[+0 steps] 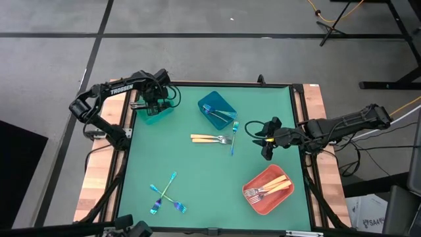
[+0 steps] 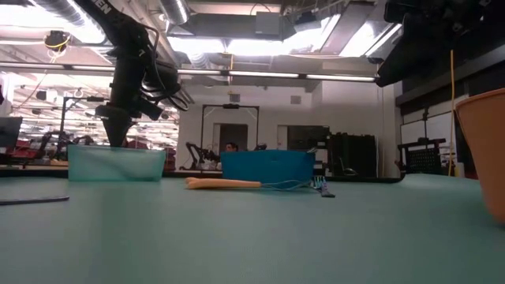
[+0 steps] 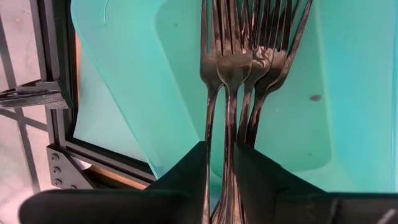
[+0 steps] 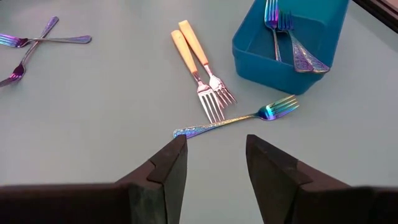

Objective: Sort silverware by color (type)
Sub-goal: Put the purple fork into the blue bin

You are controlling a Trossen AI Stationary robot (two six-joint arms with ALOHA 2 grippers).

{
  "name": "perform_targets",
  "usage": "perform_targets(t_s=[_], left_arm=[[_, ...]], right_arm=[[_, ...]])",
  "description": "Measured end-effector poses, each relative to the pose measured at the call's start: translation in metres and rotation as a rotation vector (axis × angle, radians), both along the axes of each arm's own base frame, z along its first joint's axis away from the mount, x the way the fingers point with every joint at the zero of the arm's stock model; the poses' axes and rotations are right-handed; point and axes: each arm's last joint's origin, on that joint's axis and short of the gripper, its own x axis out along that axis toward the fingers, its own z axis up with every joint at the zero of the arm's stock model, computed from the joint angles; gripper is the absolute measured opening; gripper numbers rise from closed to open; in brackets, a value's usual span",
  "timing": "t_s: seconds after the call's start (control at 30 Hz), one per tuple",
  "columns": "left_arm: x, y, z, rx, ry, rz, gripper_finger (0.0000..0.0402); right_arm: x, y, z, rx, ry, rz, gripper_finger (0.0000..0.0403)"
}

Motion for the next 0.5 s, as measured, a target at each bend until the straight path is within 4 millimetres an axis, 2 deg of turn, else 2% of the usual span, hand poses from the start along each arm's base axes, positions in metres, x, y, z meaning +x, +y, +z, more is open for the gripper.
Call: perform_targets(t_s=[0.27, 0.5], left_arm=[[-0.001, -0.002, 0.004, 0.01, -0.006, -0.001, 0.0062], [0.001, -0.013, 0.018, 0.065, -0.061, 0.024, 0.006]], right_arm=[[0.0, 0.0, 0.0, 0.0, 0.0, 0.0, 0.0154], [0.0, 0.0, 0.0, 0.0, 0.0, 0.0, 0.0154]])
